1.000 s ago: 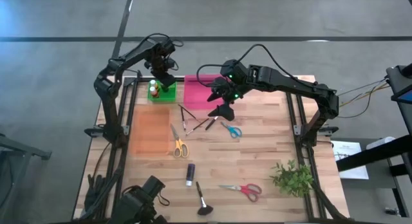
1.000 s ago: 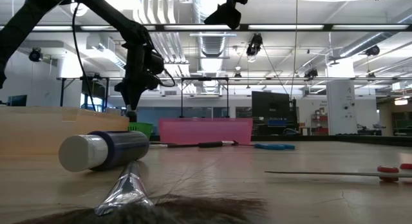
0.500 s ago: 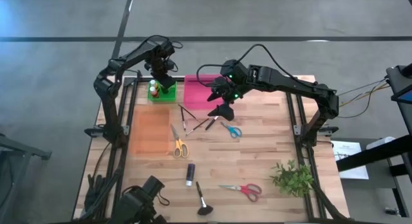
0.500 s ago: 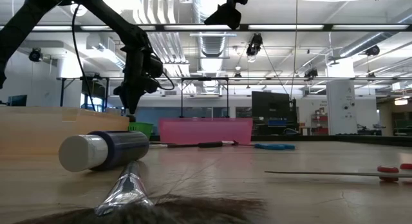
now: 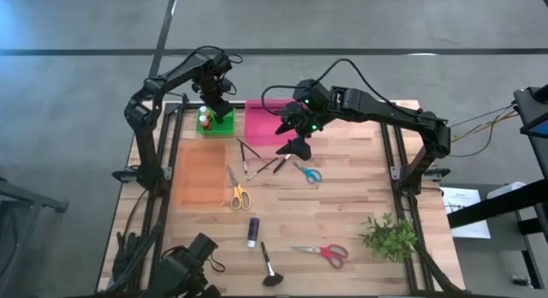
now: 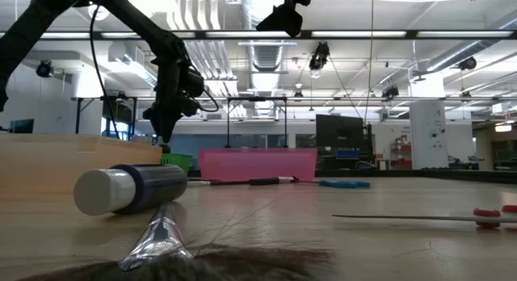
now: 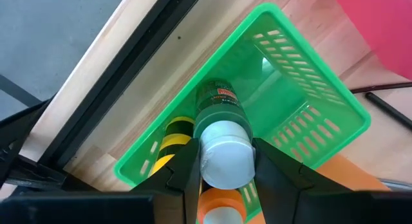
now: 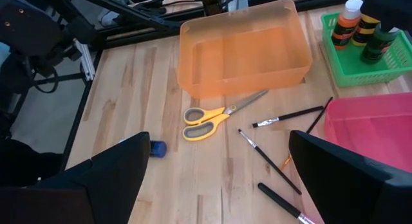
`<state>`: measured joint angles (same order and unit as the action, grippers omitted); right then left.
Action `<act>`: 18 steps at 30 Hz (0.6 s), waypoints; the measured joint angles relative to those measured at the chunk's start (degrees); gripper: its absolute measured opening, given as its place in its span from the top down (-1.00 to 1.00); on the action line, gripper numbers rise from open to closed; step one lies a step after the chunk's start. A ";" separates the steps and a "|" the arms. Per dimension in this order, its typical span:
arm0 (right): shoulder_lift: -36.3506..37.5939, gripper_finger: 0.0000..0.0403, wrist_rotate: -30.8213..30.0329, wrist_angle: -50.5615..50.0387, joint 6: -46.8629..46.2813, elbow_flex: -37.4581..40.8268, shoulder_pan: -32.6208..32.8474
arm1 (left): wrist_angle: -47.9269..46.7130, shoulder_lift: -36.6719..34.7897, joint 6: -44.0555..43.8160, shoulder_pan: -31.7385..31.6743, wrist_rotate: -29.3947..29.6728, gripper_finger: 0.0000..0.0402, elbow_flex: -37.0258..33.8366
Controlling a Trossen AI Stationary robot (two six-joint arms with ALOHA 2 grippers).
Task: Pick & Place Paint Supplies
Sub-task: Put the green paint bottle into the green bin, then put the blue paint bottle into the green bin
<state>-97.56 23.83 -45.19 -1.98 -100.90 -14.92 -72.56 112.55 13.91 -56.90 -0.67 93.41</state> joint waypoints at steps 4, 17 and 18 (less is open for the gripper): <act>0.00 -0.83 0.00 0.02 0.00 -0.02 0.00 | -0.02 0.00 0.22 -0.04 0.02 0.31 0.02; 0.00 -0.83 0.04 0.04 0.07 0.00 0.00 | -0.30 -0.49 2.32 -0.02 0.26 -0.12 1.12; -0.01 -0.83 0.04 0.04 0.19 -0.01 0.00 | -0.29 -0.77 2.65 -0.02 0.47 -0.13 1.48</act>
<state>-97.57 23.88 -45.15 -1.78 -100.91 -14.92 -72.85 111.79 16.56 -56.93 -0.20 94.89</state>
